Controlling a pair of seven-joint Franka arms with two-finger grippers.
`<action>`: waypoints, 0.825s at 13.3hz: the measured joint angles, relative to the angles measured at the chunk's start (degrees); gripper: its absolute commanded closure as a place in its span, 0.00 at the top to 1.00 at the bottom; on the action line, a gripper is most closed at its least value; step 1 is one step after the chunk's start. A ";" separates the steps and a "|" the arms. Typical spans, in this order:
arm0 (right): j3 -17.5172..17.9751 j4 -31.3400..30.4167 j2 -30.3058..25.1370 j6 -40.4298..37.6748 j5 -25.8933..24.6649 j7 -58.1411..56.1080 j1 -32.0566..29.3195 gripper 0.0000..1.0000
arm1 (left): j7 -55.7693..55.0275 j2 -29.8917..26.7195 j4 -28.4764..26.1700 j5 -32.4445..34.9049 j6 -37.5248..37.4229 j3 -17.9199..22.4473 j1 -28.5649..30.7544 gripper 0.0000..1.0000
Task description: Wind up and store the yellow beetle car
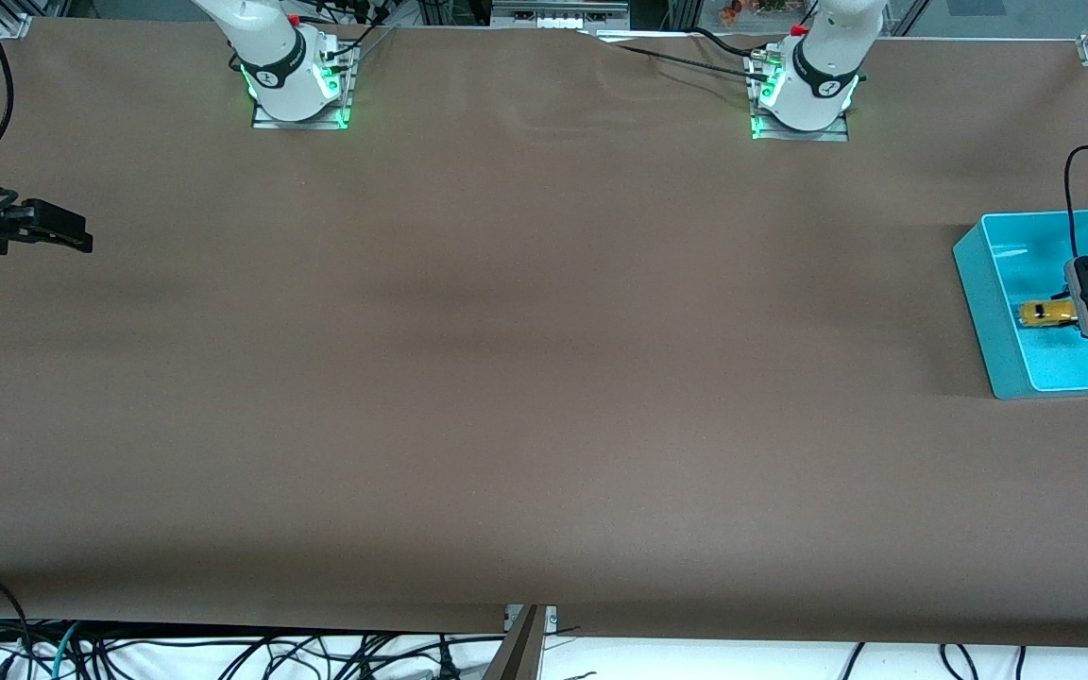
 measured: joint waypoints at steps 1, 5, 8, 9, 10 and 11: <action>-0.01 0.00 0.00 0.00 0.00 0.00 0.00 1.00 | 0.04 -0.05 0.30 0.00 0.00 -0.05 0.00 1.00; -0.03 0.00 0.00 0.00 0.00 0.00 -0.01 1.00 | 0.01 -3.29 2.08 -0.01 -2.24 -1.17 -0.12 1.00; -0.05 0.01 0.00 0.00 0.00 0.00 -0.03 1.00 | -3.50 -9.48 6.32 -0.71 -14.27 -6.22 -0.30 1.00; -0.07 0.01 0.00 0.00 0.00 0.00 -0.03 1.00 | -6.55 -10.76 8.79 -1.38 -18.97 -8.54 -0.47 1.00; -0.08 0.01 0.00 0.00 0.00 0.00 -0.04 1.00 | -9.86 -11.38 11.33 -2.05 -23.13 -10.81 -0.66 1.00; -0.08 0.01 0.00 0.00 0.00 0.00 -0.04 1.00 | -13.79 -11.58 13.77 -2.54 -27.21 -13.27 -0.78 1.00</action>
